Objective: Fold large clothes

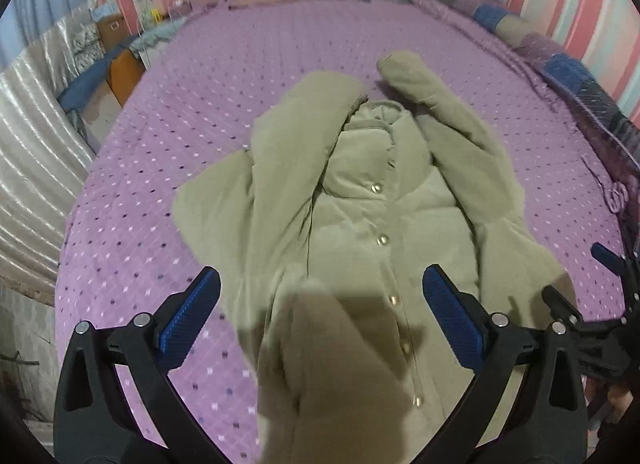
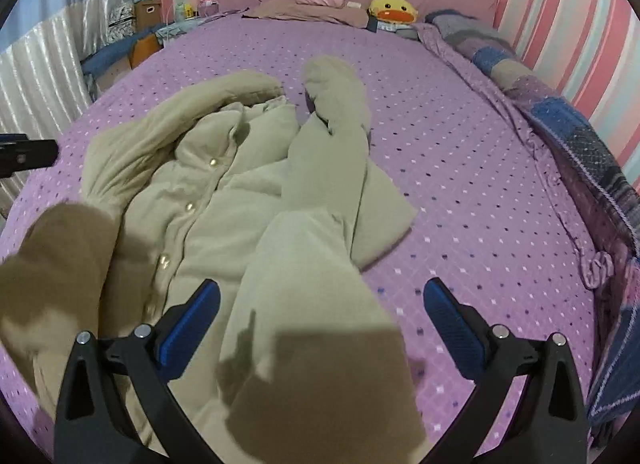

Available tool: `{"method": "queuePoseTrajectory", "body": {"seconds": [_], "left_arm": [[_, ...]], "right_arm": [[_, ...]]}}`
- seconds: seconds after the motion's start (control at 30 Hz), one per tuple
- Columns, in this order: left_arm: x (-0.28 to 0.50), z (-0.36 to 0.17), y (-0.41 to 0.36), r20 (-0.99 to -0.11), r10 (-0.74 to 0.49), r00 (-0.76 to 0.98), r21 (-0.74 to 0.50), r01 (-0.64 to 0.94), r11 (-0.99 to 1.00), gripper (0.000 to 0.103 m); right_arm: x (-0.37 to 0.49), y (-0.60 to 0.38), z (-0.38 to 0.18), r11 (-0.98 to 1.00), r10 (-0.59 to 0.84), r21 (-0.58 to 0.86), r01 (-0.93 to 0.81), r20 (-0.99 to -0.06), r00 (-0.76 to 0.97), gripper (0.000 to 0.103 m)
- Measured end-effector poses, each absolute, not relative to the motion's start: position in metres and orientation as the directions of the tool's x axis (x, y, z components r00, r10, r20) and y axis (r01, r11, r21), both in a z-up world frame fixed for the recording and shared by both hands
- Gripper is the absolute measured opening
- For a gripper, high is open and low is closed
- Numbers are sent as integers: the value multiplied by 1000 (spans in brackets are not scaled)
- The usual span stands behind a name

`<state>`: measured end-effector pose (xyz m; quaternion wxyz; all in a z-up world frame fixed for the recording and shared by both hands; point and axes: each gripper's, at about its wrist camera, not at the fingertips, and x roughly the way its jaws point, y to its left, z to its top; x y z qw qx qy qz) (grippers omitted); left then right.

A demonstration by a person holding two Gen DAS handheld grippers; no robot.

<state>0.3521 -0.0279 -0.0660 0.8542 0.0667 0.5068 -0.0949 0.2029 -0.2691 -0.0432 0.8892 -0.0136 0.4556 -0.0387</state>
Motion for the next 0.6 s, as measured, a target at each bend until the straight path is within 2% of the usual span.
{"method": "queuePoseTrajectory", "body": {"seconds": [0.2,0.23,0.33,0.53,0.6], "left_arm": [[425,-119,-39,-937,-85,338,-34,152,988,100],[429,-127,-41,-939,-66,337,-16,149,989,100],[430,-159,-44,-921,94,378,151,126,980,100],[415,-216,-24,-893,249,374,318,134,939,100],[413,-224,-13,-900,220,376,289,137,947,100]], "right_arm": [[253,-277,-68,994,-105,-76,78,-841,531,101],[260,-277,-72,994,-111,-80,80,-845,523,101],[276,-274,-86,993,-113,-85,78,-856,504,101],[286,-270,-111,989,-148,-129,73,-870,470,101],[285,-271,-117,990,-137,-115,76,-877,461,101]]}}
